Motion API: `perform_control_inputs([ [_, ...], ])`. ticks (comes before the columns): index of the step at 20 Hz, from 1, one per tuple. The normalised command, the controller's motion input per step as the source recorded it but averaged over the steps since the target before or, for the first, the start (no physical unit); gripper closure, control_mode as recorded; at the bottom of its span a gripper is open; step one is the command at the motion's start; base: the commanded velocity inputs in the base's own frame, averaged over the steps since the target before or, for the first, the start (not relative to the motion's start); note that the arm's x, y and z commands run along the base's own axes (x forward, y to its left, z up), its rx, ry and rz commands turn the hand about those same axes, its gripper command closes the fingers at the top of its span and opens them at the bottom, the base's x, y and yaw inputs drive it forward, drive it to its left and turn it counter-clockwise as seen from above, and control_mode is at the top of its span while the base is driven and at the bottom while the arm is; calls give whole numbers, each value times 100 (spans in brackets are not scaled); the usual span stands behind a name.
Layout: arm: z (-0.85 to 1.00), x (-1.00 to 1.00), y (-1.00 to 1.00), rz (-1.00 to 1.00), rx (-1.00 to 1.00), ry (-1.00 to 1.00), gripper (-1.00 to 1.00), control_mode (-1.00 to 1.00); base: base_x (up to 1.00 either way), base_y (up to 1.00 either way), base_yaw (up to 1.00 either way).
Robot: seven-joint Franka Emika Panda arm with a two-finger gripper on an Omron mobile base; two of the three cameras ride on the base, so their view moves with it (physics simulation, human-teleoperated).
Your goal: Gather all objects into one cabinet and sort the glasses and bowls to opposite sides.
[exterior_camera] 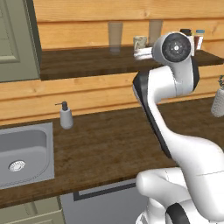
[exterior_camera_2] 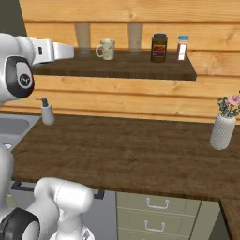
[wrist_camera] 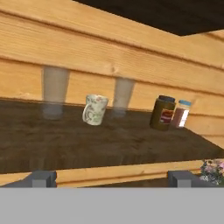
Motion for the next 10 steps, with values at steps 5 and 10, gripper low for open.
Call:
perform_control_inputs([
  [5, 0, 44, 0, -5, 35, 6, -100, -100, 0, 0, 0],
  [10, 0, 42, 0, 0, 19, 0, -100, -100, 0, 0, 0],
])
